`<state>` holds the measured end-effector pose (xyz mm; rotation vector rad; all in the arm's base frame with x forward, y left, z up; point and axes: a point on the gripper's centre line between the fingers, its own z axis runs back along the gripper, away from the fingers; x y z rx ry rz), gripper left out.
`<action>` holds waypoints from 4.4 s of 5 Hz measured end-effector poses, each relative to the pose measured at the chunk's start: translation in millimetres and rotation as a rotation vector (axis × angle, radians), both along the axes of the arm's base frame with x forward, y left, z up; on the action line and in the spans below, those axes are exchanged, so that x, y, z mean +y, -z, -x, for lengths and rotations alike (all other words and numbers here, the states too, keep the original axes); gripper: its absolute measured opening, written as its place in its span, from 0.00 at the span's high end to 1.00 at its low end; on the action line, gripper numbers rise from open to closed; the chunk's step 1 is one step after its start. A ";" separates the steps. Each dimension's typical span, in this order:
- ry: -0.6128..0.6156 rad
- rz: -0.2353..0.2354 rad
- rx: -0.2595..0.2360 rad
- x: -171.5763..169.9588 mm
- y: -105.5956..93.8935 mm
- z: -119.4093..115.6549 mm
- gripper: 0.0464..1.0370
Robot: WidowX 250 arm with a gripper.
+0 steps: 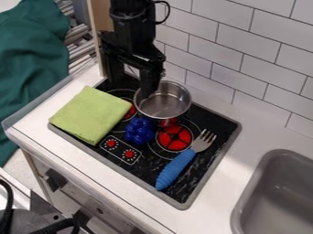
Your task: Move the silver pot on top of the green cloth
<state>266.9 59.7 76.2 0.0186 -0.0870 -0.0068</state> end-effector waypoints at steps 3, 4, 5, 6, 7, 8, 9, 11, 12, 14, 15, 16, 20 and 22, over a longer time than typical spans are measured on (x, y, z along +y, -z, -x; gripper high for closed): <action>0.094 0.023 -0.139 -26.3 13.9 -11.9 0.03; 0.172 0.022 -0.145 -37.0 27.7 -32.4 0.03; 0.215 0.030 -0.102 -46.9 50.9 -54.1 0.03; 0.219 0.048 -0.054 -49.4 77.2 -61.7 0.03; 0.209 0.061 -0.024 -46.4 99.1 -66.1 0.03; 0.196 0.050 -0.005 -38.5 113.3 -71.9 0.03; 0.202 0.044 -0.011 -35.3 117.3 -83.2 0.08; 0.198 0.023 -0.009 -31.9 119.2 -84.1 0.65; 0.211 0.016 -0.013 -32.1 119.1 -83.9 0.82; 0.185 -0.050 -0.048 -35.1 100.0 -94.0 0.98; 0.103 -0.066 -0.160 -34.1 59.6 -103.9 0.99; 0.001 -0.081 -0.224 -30.0 24.5 -91.4 0.99; -0.309 -0.086 -0.079 16.1 34.4 10.7 0.99; -0.318 -0.103 -0.010 50.9 64.4 19.6 0.99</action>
